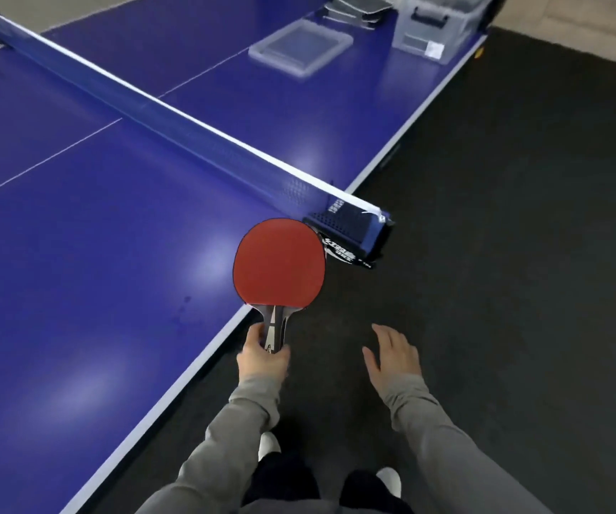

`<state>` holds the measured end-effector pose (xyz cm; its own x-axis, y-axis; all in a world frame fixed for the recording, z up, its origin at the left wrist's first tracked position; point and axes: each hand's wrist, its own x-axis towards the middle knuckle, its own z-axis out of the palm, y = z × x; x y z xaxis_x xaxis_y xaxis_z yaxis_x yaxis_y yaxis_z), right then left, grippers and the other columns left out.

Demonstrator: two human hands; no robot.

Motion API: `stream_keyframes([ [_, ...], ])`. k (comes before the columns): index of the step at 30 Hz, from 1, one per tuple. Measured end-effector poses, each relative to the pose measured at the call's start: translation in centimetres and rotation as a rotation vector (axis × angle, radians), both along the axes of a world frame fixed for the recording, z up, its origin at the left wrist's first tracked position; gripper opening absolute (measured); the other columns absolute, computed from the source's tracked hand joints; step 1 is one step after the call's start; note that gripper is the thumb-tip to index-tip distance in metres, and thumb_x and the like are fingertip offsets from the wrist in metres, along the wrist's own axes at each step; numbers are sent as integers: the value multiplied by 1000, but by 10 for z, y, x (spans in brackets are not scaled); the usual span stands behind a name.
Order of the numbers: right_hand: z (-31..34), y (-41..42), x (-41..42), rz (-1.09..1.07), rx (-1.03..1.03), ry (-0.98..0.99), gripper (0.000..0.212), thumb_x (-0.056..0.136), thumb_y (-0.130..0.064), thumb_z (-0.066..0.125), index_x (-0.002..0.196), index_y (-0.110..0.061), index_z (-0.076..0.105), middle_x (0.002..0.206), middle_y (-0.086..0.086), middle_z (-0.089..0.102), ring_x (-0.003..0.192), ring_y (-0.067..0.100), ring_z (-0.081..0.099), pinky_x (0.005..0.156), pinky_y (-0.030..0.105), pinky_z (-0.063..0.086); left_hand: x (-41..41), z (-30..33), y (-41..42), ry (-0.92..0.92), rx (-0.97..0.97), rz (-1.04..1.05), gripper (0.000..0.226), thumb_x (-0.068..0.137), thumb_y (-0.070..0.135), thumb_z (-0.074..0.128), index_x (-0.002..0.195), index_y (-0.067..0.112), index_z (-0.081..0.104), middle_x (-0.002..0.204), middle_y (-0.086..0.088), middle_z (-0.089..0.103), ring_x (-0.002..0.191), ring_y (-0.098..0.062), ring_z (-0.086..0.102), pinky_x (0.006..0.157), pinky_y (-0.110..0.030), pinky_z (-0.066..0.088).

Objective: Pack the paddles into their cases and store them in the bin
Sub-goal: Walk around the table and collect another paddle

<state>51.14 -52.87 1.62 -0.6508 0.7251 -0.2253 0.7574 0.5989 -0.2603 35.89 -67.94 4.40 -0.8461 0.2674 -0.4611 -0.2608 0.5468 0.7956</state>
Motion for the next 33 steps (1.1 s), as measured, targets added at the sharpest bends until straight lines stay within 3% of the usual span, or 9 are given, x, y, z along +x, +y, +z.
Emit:
stream_keyframes([
  [5,0,44,83,-39,-14,-32,53,94,-39,38,143,-21,27,148,-2,32,135,16,31,107,35,29,80,3,60,-17,0,-81,25,71,13,62,85,32,53,68,-4,63,46,-21,60,44,-26,53],
  [10,1,103,174,-103,-21,-89,56,94,-41,37,145,-23,21,153,-2,24,139,16,25,111,36,25,160,0,135,-72,24,-148,29,72,9,62,95,25,56,73,-10,65,42,-14,59,41,-21,49],
  [14,0,147,225,-172,-36,-138,57,94,-42,37,145,-23,19,154,-3,20,141,15,21,112,36,22,192,4,192,-112,30,-152,30,72,5,62,95,23,56,59,-5,63,35,-10,56,46,-26,54],
  [17,-3,180,245,-215,-66,-186,58,95,-44,35,146,-23,18,155,-4,19,142,15,19,113,37,20,195,5,232,-112,50,-143,30,72,4,61,95,23,55,60,-5,63,35,-8,56,44,-25,52],
  [24,-17,275,227,-165,-111,-312,58,95,-45,34,146,-23,18,154,-4,20,143,14,17,115,38,17,166,-6,336,-122,66,-122,32,74,4,60,101,21,53,71,-10,65,42,-14,58,45,-25,53],
  [33,-11,417,135,-38,-241,-420,53,95,-42,36,143,-22,24,147,1,33,136,21,30,109,40,28,86,-4,439,-141,34,-39,33,75,4,63,100,24,52,72,-5,63,44,-14,59,45,-24,54],
])
